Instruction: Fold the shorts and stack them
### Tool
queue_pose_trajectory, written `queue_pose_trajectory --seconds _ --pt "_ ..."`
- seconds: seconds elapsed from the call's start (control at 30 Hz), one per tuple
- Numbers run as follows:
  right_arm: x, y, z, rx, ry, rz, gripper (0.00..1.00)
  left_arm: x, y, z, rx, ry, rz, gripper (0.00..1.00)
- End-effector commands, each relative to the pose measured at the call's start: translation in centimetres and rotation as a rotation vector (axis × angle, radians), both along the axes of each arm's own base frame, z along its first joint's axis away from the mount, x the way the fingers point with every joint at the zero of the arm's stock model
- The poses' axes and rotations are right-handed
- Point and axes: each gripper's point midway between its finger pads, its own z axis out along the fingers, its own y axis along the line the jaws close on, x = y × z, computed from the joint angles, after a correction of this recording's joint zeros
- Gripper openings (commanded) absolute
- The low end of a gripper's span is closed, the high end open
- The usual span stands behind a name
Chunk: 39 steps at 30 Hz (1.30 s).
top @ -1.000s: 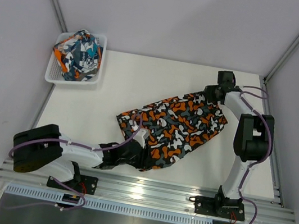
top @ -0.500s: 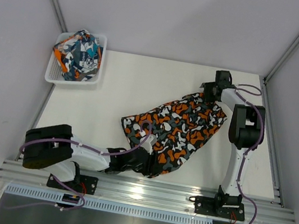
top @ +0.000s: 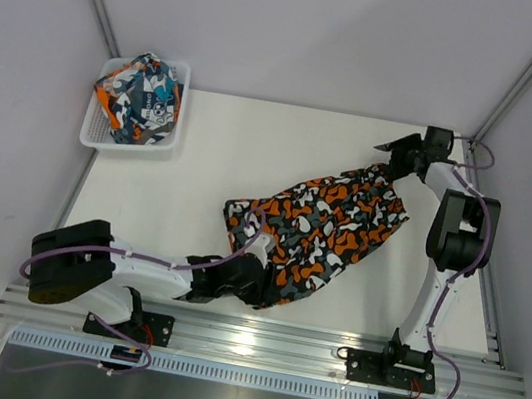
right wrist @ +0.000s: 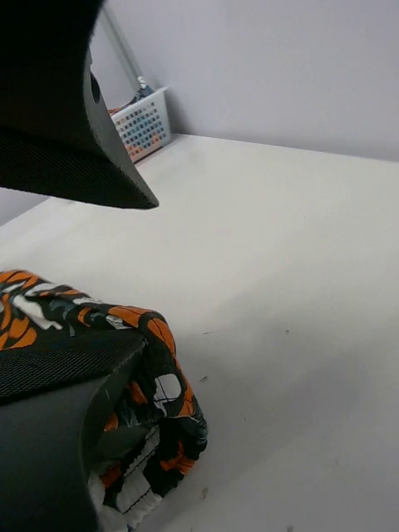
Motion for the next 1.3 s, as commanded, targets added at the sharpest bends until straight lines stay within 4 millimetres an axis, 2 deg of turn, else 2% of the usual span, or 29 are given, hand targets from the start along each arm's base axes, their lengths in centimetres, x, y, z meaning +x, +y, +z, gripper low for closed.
queue_pose_trajectory --seconds 0.0,0.07,0.1,0.13,0.2,0.27,0.3,0.37,0.47,0.53,0.63,0.7,0.77,0.83,0.87,0.9,0.93,0.97,1.0,1.07,1.1,1.17,1.2,1.27 --pt "-0.7 -0.9 6.4 -0.073 -0.205 0.150 0.62 0.1 4.4 -2.5 0.170 0.038 -0.013 0.53" --pt "-1.8 -1.9 7.0 -0.114 -0.196 0.137 0.63 1.3 4.8 -2.2 0.179 0.032 -0.001 0.53" --pt "-2.7 -2.1 6.1 -0.134 -0.180 0.153 0.64 2.1 5.2 -2.2 0.183 0.033 0.018 0.52" --pt "-3.3 -2.3 7.0 -0.147 -0.191 0.151 0.64 2.3 5.3 -2.2 0.186 0.028 0.010 0.52" --pt "-4.8 -3.1 6.1 -0.212 -0.158 0.157 0.67 3.4 5.5 -1.9 0.187 0.021 0.027 0.52" --pt "-6.0 -3.7 6.5 -0.266 -0.139 0.156 0.68 4.1 5.8 -1.9 0.196 0.012 0.026 0.52" --pt "-6.5 -4.2 6.2 -0.298 -0.117 0.147 0.68 4.7 6.6 -2.1 0.220 0.023 0.048 0.52" --pt "-7.7 -4.5 5.4 -0.335 -0.093 0.168 0.73 5.7 6.8 -1.8 0.228 0.019 0.048 0.52" --pt "-7.9 -4.8 4.0 -0.340 -0.058 0.181 0.74 7.2 7.6 -1.3 0.241 0.003 0.063 0.52" --pt "-7.9 -4.5 3.7 -0.279 -0.053 0.181 0.74 7.9 8.1 -1.1 0.253 -0.010 0.067 0.52" --pt "-7.9 -5.4 4.2 -0.289 -0.068 0.143 0.73 9.2 8.9 -0.4 0.268 -0.021 0.097 0.52" --pt "-8.6 -5.5 4.4 -0.333 -0.060 0.149 0.67 10.3 10.0 -0.1 0.279 -0.004 0.138 0.51" --pt "-9.7 -5.7 3.7 -0.375 -0.024 0.166 0.49 11.4 11.1 0.0 0.286 0.018 0.182 0.51" --pt "-11.0 -5.4 3.6 -0.398 -0.011 0.183 0.38 12.1 11.1 0.5 0.260 0.024 0.193 0.51" --pt "-11.5 -5.2 3.5 -0.411 -0.015 0.198 0.36 12.3 11.3 0.4 0.262 0.030 0.205 0.51" --pt "-13.3 -4.5 1.7 -0.409 0.024 0.220 0.32 13.4 11.6 0.9 0.254 0.026 0.232 0.51" --pt "-14.1 -4.2 2.3 -0.421 0.008 0.221 0.30 13.7 11.8 1.0 0.257 0.031 0.244 0.51" --pt "-14.8 -4.1 2.0 -0.438 0.007 0.223 0.29 14.5 12.4 1.2 0.264 0.036 0.272 0.51" --pt "-16.7 -3.2 0.3 -0.443 0.042 0.255 0.29 15.2 12.5 1.3 0.263 0.040 0.283 0.51" --pt "-18.2 -2.6 0.0 -0.467 0.043 0.274 0.29 16.3 12.6 1.8 0.256 0.041 0.297 0.50" --pt "-19.5 -2.3 -1.3 -0.480 0.077 0.288 0.28 16.8 13.0 1.9 0.255 0.043 0.313 0.50" --pt "-21.1 -1.0 -2.4 -0.508 0.115 0.327 0.18 18.1 13.3 2.6 0.254 0.033 0.333 0.50" --pt "-22.4 -1.5 -3.7 -0.535 0.169 0.310 0.16 18.4 13.5 2.8 0.256 0.030 0.337 0.50" --pt "-23.7 -1.4 -4.5 -0.543 0.193 0.302 0.03 19.5 13.9 3.7 0.249 0.014 0.359 0.51"
